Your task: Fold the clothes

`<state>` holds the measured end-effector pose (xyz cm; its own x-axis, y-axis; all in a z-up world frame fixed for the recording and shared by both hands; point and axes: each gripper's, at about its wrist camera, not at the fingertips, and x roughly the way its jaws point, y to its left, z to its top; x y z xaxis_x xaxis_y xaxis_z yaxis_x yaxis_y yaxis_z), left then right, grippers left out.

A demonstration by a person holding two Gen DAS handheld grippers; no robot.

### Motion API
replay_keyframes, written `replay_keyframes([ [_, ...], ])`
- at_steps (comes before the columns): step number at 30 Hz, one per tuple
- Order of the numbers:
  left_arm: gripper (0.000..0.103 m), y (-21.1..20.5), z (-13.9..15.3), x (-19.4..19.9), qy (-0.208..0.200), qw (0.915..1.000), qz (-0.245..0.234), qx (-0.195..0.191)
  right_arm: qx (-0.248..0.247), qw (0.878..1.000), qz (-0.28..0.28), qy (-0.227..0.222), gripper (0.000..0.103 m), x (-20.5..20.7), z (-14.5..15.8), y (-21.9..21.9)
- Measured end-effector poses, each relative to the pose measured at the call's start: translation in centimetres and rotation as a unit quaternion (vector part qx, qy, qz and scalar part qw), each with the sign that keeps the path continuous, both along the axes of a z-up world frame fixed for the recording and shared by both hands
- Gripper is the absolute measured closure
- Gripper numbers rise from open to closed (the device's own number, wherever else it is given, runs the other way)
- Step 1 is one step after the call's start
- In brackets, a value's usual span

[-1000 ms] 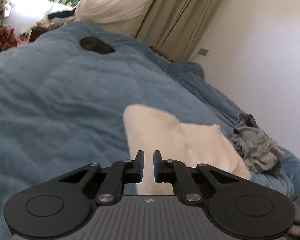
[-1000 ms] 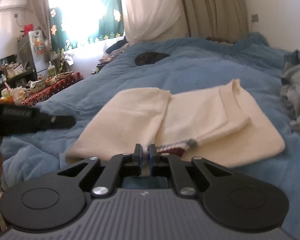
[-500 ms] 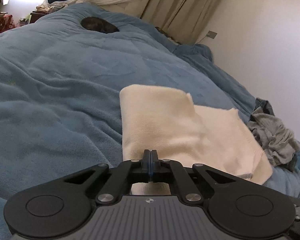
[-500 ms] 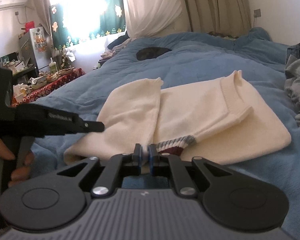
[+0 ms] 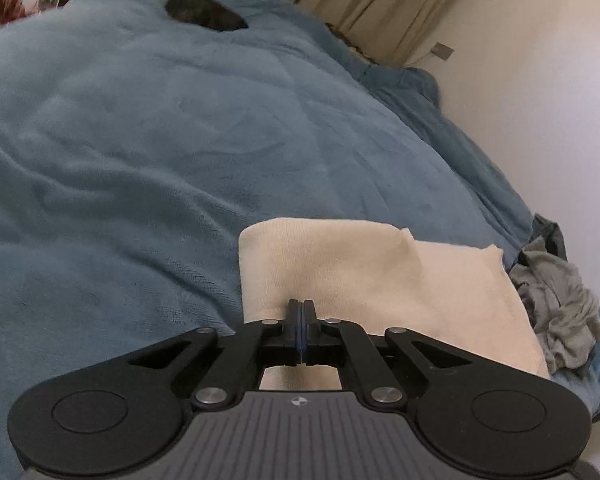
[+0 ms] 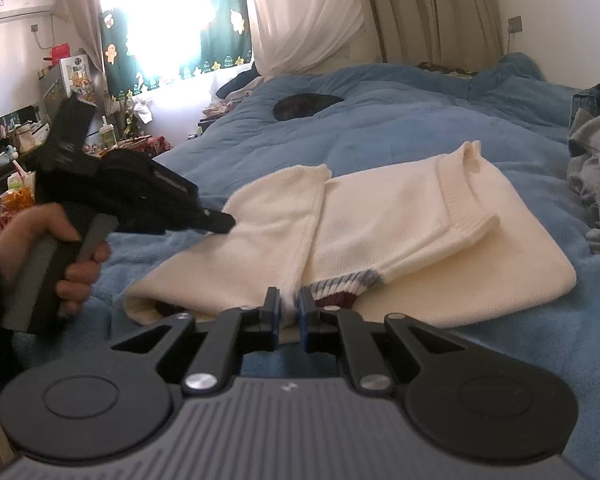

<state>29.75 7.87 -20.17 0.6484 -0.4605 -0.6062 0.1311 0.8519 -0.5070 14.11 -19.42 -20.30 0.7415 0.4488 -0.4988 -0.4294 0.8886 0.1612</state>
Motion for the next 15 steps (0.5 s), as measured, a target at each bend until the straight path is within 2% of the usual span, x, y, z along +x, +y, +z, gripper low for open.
replay_keyframes([
  [6,0.101,-0.3,2.1,0.0,-0.031,0.9995,0.005,0.008,0.004,1.000,-0.003,0.003,0.095,-0.3,0.0,-0.4],
  [10,0.101,-0.2,2.0,1.1,-0.020,0.9997,0.012,-0.001,0.008,1.000,-0.008,0.000,0.094,-0.3,0.4,-0.5],
  [15,0.101,-0.2,2.1,0.4,-0.017,0.9998,0.011,-0.003,0.008,1.000,-0.024,-0.019,0.092,-0.3,2.2,-1.3],
])
